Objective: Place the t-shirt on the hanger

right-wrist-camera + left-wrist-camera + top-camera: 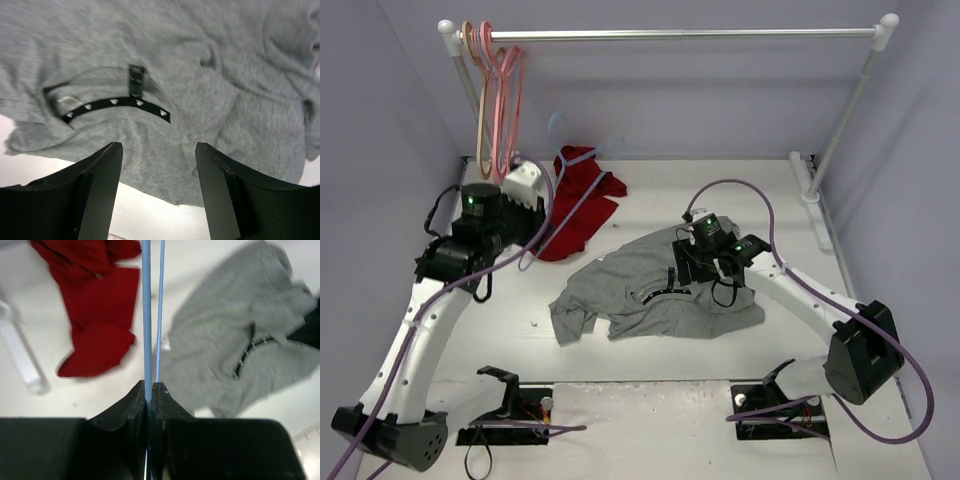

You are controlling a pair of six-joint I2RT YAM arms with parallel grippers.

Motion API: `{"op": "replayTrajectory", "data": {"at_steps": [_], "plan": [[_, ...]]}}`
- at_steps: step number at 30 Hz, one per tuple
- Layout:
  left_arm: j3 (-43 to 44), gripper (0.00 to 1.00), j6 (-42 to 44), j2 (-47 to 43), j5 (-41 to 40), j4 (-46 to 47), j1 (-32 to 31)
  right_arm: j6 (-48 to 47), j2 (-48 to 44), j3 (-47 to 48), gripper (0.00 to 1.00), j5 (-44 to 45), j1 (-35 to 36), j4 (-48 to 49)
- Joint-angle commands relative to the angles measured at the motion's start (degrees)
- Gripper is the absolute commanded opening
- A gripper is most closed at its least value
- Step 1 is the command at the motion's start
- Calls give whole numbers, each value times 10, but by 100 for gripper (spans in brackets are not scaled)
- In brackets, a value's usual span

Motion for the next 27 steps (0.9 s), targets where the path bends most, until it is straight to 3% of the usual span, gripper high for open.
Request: {"op": "replayTrajectory", "data": {"at_steps": [1, 10, 14, 17, 22, 27], "plan": [[-34, 0, -6, -51, 52, -7, -27, 55, 27, -19, 60, 42, -2, 31], [-176, 0, -37, -126, 52, -13, -99, 21, 161, 4, 52, 25, -58, 114], [-203, 0, -40, -131, 61, 1, -101, -13, 229, 88, 38, 30, -90, 104], [-218, 0, -39, -128, 69, 14, -102, -34, 274, 164, 33, 31, -110, 94], [-238, 0, -53, -121, 89, 53, -107, -66, 309, 251, 41, 54, -116, 80], [-255, 0, -67, -114, 97, 76, -124, -57, 268, 224, 51, 63, -109, 64]]}}
